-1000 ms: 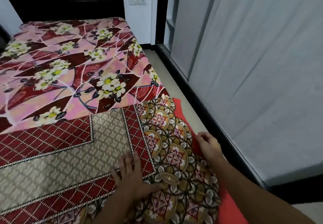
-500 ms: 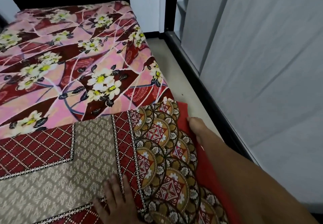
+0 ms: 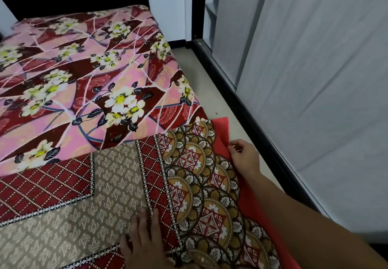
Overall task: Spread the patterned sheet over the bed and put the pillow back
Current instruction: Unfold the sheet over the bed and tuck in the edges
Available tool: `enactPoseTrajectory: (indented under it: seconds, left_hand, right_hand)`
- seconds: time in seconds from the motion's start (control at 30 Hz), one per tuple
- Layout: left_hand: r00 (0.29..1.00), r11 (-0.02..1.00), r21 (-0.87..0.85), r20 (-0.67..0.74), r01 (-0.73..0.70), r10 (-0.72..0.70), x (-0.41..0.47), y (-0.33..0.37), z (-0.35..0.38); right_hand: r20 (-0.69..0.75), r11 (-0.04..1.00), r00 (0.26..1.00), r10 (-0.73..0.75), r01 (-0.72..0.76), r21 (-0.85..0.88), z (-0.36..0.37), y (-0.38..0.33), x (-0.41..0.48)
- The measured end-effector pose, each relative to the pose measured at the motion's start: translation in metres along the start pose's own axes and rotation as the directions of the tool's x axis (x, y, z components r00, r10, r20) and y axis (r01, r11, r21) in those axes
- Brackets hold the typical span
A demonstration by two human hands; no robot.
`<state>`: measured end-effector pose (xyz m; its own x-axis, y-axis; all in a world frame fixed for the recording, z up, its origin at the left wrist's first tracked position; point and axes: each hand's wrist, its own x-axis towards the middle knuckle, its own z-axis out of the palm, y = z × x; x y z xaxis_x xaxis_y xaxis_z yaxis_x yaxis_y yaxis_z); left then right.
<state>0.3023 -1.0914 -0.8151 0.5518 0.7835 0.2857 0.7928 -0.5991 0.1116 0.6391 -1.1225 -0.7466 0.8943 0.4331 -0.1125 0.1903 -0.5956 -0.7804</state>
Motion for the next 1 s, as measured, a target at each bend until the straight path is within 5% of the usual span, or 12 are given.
enactPoseTrajectory:
  seconds: [0.2,0.33,0.47,0.6,0.73,1.0]
  left_hand:
    - [0.961,0.893,-0.449,0.259,0.031,0.096,0.096,-0.01,-0.079]
    - [0.92,0.569,-0.767,0.389,0.297,0.044,0.161,0.054,-0.101]
    - [0.903,0.343,-0.856,0.427,0.387,0.046,0.19,0.103,-0.106]
    - [0.919,0.368,-0.846,0.389,0.386,-0.068,0.19,0.107,-0.107]
    - [0.885,0.307,-0.842,0.465,0.444,-0.005,0.185,0.086,-0.104]
    - [0.904,0.318,-0.883,0.404,0.346,0.137,0.185,0.073,-0.12]
  right_hand:
    - [-0.296,0.904,0.864,-0.408,0.335,-0.267,-0.003,-0.037,-0.037]
    - [-0.225,0.862,0.841,-0.492,0.435,-0.26,-0.002,-0.058,-0.068]
    - [-0.121,0.787,0.784,-0.609,0.578,-0.214,0.002,-0.059,-0.094]
    - [-0.039,0.798,0.797,-0.602,0.599,-0.07,-0.001,-0.061,-0.099]
    - [0.063,0.856,0.856,-0.514,0.508,0.094,-0.008,-0.08,-0.09]
    - [0.043,0.642,0.652,-0.757,0.755,-0.135,-0.017,-0.107,-0.077]
